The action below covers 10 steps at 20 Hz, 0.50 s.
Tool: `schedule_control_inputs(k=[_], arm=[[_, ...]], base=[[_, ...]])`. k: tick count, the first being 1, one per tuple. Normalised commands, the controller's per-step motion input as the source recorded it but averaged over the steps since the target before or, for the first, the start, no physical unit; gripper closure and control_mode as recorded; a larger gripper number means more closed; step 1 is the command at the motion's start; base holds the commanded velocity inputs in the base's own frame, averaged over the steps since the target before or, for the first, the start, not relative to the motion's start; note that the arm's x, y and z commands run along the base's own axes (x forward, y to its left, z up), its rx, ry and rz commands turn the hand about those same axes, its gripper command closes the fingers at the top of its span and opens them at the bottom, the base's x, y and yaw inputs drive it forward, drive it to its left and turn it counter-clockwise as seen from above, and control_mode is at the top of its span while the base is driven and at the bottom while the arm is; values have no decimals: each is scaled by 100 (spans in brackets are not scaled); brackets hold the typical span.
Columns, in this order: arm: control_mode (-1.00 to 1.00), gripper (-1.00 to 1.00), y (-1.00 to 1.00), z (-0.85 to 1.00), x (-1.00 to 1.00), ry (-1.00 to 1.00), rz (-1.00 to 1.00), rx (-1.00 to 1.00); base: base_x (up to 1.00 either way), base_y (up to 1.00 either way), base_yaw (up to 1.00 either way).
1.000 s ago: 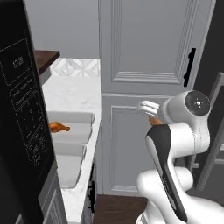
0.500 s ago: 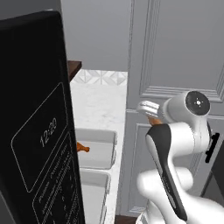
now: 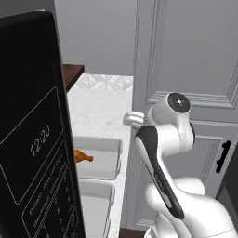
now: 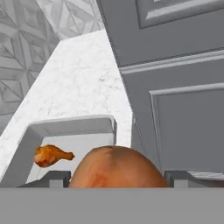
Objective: Place one onion and one chicken drumstick in each tupperware on the nearby counter, to pack two identical lunches.
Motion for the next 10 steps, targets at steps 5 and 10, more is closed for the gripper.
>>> schedule_control_inputs(k=[5, 10], arm=[[-100, 100, 84, -72, 46, 15, 10, 0], [-100, 100, 63, -72, 49, 16, 8, 0]], base=[[0, 0, 0], [0, 0, 0]])
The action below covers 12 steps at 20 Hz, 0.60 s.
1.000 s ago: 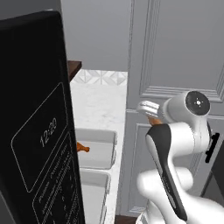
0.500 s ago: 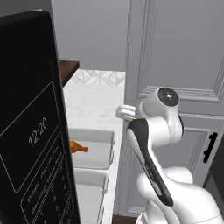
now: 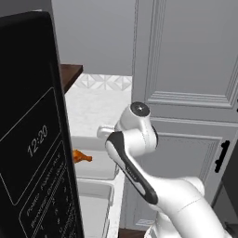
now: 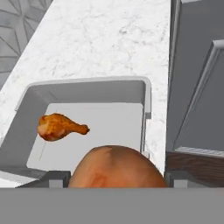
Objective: Place one onion and one chicken drumstick in each tupperware on the nearby counter, to pack two identical lunches.
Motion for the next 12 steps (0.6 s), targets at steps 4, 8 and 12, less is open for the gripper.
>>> schedule_control_inputs(k=[4, 8, 12], arm=[[-100, 100, 54, -62, 54, 13, 7, 0], [-100, 100, 42, -49, 47, 7, 1, 0], [-100, 100, 6, -24, 11, 0, 0, 0]], base=[[0, 0, 0], [0, 0, 0], [0, 0, 0]])
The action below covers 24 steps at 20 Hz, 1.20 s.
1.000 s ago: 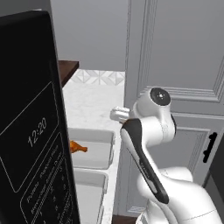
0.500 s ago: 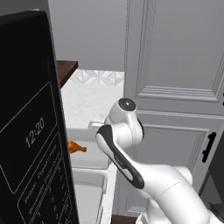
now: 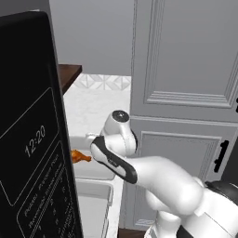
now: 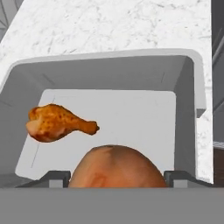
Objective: Place one onion and one chicken drumstick in each tupperware on the nearby counter, to pack two identical lunches.
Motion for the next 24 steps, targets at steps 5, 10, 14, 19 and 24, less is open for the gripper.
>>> schedule_control_inputs(k=[5, 10, 14, 19, 24], arm=[[-100, 100, 2, -31, 23, 0, 0, -1], [-100, 100, 17, -28, 45, 0, 0, -1], [-100, 100, 32, -29, 44, 0, -1, -2], [-100, -100, 18, -9, 14, 0, -3, -1], [-100, -100, 0, 21, 0, -2, -4, 0]], base=[[0, 0, 0], [0, 0, 0], [0, 0, 0], [0, 0, 0], [0, 0, 0]])
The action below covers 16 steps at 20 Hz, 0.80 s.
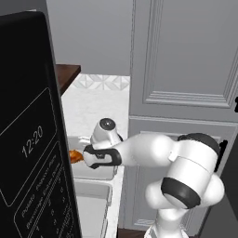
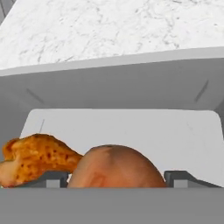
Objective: Place one onion and one chicken drumstick in each tupperware on the nearby counter, to pack two identical lunches.
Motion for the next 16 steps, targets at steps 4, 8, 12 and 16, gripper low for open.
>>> schedule_control_inputs(k=[4, 8, 12, 16], arm=[[-100, -100, 0, 18, 0, -10, -3, 0], [-100, -100, 0, 20, -18, -9, -4, 0], [-100, -100, -18, 80, -93, -19, -1, 1], [-100, -100, -41, 97, -93, -19, 0, 2]], base=[[0, 0, 0], [0, 0, 0], [0, 0, 0], [0, 0, 0]])
